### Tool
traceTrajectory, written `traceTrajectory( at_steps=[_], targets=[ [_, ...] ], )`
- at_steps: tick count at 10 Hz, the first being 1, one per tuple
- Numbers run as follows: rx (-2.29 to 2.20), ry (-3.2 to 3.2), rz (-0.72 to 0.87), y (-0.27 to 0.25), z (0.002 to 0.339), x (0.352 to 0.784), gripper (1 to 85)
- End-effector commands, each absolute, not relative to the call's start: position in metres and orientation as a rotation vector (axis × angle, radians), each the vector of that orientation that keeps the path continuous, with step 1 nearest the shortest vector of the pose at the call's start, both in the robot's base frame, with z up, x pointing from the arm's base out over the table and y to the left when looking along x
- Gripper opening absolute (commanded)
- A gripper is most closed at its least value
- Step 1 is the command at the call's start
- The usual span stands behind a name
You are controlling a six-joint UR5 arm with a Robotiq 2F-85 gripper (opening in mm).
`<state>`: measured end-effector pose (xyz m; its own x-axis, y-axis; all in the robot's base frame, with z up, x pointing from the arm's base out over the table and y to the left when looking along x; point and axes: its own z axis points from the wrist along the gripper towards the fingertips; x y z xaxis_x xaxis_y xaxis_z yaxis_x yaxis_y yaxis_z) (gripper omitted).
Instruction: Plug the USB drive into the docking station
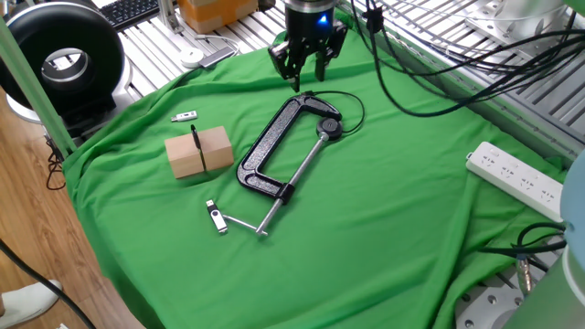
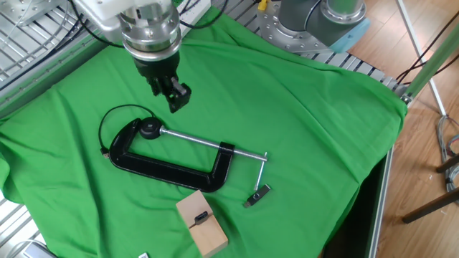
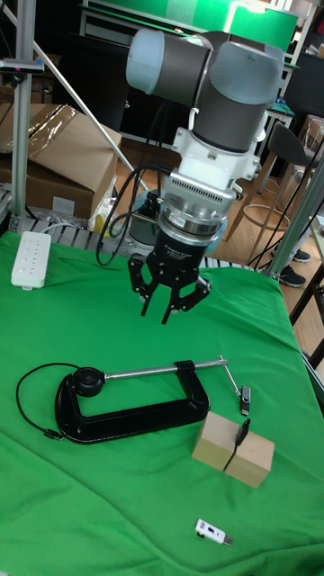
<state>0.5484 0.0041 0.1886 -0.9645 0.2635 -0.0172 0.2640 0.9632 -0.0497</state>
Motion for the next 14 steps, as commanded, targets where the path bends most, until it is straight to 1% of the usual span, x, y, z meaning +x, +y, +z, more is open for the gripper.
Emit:
traceTrajectory(
  at_steps=[1,4,5,6,7,8,10,12,14],
  targets=[
    [0.556,3.074,-0.082,0.016,0.187,0.551,1.7],
    [0.611,3.066,0.011,0.043,0.182,0.554,1.7],
    [0.598,3.062,-0.002,0.047,0.179,0.554,1.7],
    [0.611,3.055,0.018,0.057,0.176,0.554,1.7],
    [0.669,3.037,0.07,0.071,0.175,0.556,1.7],
    [0.684,3.034,0.089,0.076,0.173,0.556,1.7],
    [0.693,3.037,0.054,0.071,0.168,0.554,1.7],
    [0.826,3.005,0.055,0.069,0.168,0.555,1.7],
    [0.934,2.978,0.109,0.077,0.166,0.557,1.7]
  ],
)
